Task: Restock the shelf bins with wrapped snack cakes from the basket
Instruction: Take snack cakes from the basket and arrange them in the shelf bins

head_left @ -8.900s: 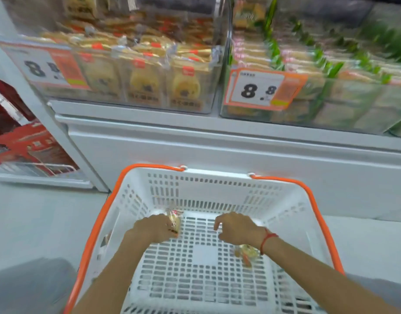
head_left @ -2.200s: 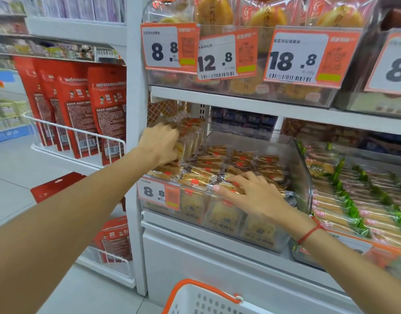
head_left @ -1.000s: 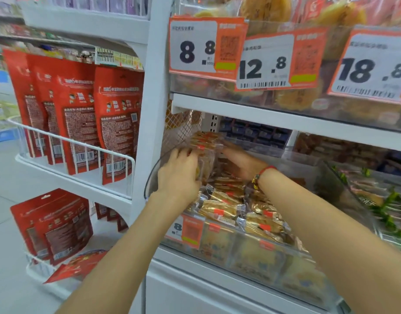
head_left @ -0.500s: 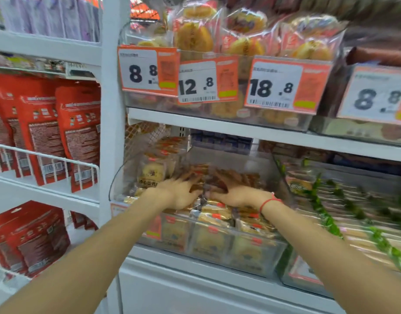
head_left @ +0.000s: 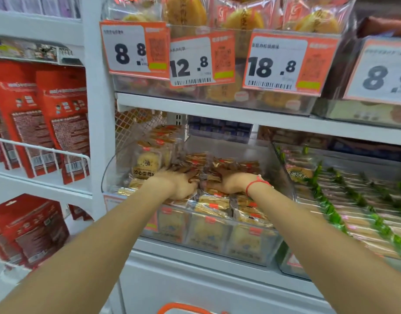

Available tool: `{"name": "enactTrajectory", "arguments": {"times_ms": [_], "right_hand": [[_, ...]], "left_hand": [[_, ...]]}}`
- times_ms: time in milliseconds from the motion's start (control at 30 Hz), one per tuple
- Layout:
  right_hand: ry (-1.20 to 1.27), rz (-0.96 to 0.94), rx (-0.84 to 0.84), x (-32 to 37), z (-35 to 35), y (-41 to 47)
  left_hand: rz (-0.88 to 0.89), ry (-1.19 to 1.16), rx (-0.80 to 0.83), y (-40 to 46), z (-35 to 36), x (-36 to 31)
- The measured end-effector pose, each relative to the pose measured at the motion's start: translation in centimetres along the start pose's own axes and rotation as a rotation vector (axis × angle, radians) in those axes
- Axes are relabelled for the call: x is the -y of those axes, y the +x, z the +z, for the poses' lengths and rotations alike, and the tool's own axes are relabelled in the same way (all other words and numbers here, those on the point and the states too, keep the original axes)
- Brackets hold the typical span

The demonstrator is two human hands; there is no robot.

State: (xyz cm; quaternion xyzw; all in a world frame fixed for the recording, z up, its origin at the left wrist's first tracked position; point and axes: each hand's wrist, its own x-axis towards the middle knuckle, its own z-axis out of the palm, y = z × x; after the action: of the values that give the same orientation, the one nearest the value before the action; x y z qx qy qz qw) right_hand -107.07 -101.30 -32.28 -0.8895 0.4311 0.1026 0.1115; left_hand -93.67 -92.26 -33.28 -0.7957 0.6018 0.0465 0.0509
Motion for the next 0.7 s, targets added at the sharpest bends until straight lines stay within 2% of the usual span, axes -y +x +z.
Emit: {"name": "enactTrajectory", "arguments": {"times_ms": [100,200,267,467,600,700], "right_hand": [[0.03,-0.005,-0.065,0.8,-0.7,-1.3],[0.084,-0.078,-0.215,1.2,-1.0,-4.2],[0.06,-0.072,-0.234,1.1,-0.4,-6.6],[0.021,0.011,0.01,0.1,1.7,-8.5],[0.001,0.0,0.051,0.0,1.8,-7.9],[0.008,0.005,0.036,0.0,1.8,-7.4]], "left_hand": [[-0.004,-0.12,0.045,-1.1,-1.5,-0.3],[0.117,-0.126,-0.179,-4.1,-3.1,-0.8],[0.117,-0.101,-0.268,-6.5,-2.9,-0.4],[0.01,-0.083,0.044,-8.6,-0.8,0.3],[0.064,0.01,0.065,-8.7,-1.0,-0.3],[0.018,-0.013,0.084,-8.0,-0.3,0.2]]}}
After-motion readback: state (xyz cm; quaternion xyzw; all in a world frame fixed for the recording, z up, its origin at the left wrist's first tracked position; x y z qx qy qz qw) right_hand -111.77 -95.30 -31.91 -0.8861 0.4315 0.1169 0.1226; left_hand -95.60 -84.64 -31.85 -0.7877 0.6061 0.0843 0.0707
